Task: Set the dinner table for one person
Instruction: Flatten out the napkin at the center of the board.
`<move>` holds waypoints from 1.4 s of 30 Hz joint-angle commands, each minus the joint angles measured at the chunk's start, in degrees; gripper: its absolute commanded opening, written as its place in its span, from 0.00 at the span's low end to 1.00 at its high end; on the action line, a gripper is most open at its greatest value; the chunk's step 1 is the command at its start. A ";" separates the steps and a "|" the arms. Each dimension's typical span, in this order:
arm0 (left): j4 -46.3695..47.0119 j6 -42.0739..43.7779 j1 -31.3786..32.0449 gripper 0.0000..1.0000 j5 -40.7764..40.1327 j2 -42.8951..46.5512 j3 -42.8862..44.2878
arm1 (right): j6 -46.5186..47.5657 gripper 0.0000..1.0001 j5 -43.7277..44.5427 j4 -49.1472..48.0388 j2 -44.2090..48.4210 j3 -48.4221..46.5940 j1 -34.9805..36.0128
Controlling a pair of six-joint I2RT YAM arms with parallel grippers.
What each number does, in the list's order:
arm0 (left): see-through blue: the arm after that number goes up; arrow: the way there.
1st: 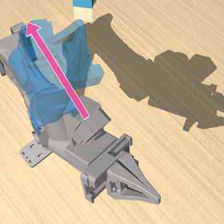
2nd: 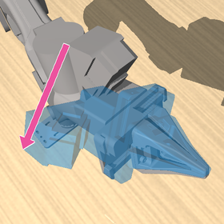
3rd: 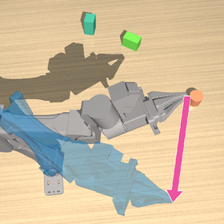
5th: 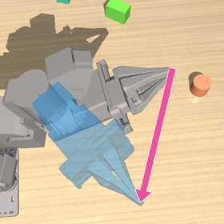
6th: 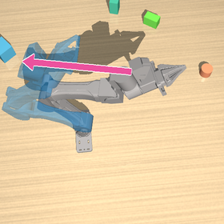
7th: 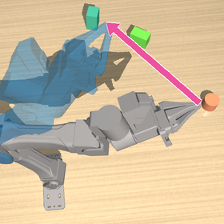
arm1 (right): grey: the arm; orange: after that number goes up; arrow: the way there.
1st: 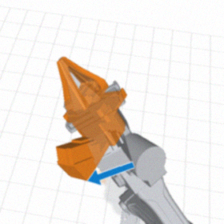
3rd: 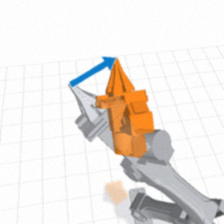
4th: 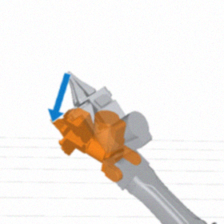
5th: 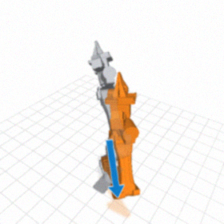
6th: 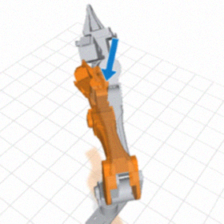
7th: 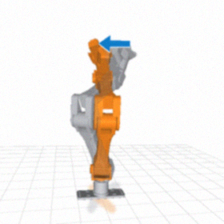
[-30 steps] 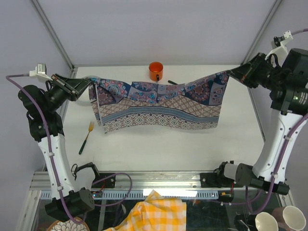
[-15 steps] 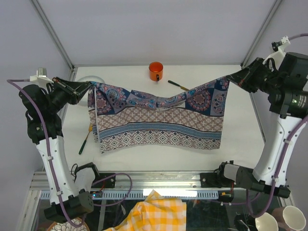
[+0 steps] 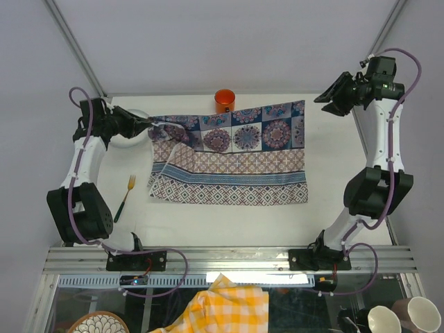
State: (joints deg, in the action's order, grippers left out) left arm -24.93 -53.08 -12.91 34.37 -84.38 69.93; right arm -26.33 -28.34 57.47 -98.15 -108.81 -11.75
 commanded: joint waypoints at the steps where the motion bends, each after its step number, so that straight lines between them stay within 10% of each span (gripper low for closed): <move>1: 6.60 4.54 1.67 0.16 -7.58 0.05 5.80 | 1.18 0.58 4.51 -6.79 0.70 -3.79 0.69; 7: 6.56 7.37 3.53 0.27 -11.54 1.05 10.66 | 2.58 0.77 7.34 -9.34 3.21 -0.47 2.16; 42: -9.98 11.58 19.26 0.32 -26.97 6.51 -8.81 | 9.45 0.64 15.68 -7.09 11.38 36.10 16.89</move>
State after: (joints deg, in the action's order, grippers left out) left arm -33.47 -42.52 5.43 10.57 -79.70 61.76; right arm -17.45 -13.67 52.25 -88.79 -73.84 4.27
